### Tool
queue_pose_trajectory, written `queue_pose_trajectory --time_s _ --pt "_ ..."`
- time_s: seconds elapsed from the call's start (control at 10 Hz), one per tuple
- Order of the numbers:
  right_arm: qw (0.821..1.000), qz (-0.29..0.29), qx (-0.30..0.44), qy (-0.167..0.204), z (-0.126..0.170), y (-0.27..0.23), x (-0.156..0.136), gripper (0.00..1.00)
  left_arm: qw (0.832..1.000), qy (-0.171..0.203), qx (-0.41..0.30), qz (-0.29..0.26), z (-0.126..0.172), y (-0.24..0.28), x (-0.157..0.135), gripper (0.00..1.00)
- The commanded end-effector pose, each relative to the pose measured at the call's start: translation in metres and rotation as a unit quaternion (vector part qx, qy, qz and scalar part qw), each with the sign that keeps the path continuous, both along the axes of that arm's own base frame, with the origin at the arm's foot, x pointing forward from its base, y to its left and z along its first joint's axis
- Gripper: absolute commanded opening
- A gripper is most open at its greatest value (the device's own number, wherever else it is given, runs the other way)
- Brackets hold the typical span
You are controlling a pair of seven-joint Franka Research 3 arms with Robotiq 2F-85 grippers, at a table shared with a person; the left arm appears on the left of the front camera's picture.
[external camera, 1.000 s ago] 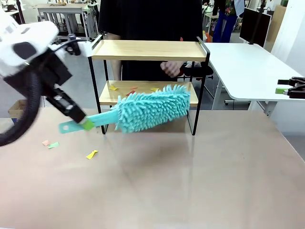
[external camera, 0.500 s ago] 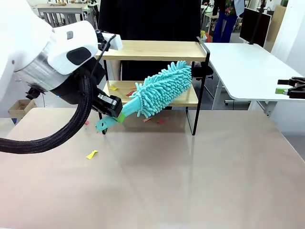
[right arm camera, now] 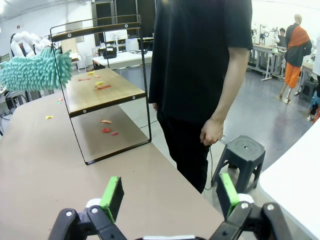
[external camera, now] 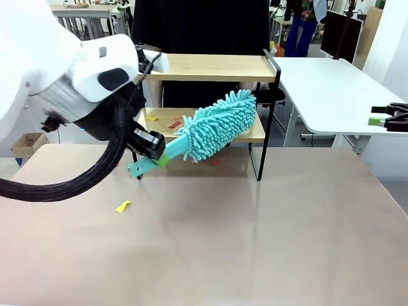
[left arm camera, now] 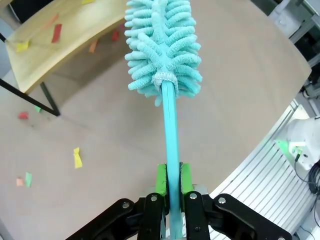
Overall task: Clean the shelf.
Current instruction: Clean the specific section of the Shelf indicated by the human with the Duster.
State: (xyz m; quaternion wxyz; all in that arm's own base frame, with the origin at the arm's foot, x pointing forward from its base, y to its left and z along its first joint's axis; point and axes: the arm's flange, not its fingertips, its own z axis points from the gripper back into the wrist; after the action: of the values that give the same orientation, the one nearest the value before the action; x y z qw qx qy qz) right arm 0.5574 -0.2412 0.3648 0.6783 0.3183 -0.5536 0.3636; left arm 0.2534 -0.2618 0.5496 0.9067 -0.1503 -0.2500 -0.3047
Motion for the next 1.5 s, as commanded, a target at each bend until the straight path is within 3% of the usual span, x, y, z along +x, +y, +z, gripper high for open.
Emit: queue_pose_trajectory --time_s 0.0,0.4,0.8,1.0,1.2,1.4 --pt "1.0 0.001 0.0 -0.002 0.003 0.002 0.001 1.0 0.999 0.016 0.008 0.04 -0.004 -0.034 0.018 0.13" --pt "1.0 0.001 0.0 -0.002 0.003 0.002 0.001 1.0 0.993 0.006 -0.03 0.118 -0.007 -0.08 0.035 0.13" --pt "1.0 0.001 0.0 -0.002 0.003 0.002 0.001 1.0 0.986 0.0 -0.064 0.156 -0.011 -0.132 0.05 0.13" --pt "1.0 0.001 0.0 -0.002 0.003 0.002 0.001 1.0 0.978 0.014 -0.082 0.191 -0.015 -0.152 0.064 0.13" --pt "1.0 0.001 0.0 -0.002 0.003 0.002 0.001 1.0 0.967 0.002 -0.085 0.241 -0.022 -0.169 0.072 0.13" --pt "1.0 0.001 0.0 -0.002 0.003 0.002 0.001 1.0 0.964 -0.006 -0.106 0.245 -0.026 -0.189 0.08 0.13"
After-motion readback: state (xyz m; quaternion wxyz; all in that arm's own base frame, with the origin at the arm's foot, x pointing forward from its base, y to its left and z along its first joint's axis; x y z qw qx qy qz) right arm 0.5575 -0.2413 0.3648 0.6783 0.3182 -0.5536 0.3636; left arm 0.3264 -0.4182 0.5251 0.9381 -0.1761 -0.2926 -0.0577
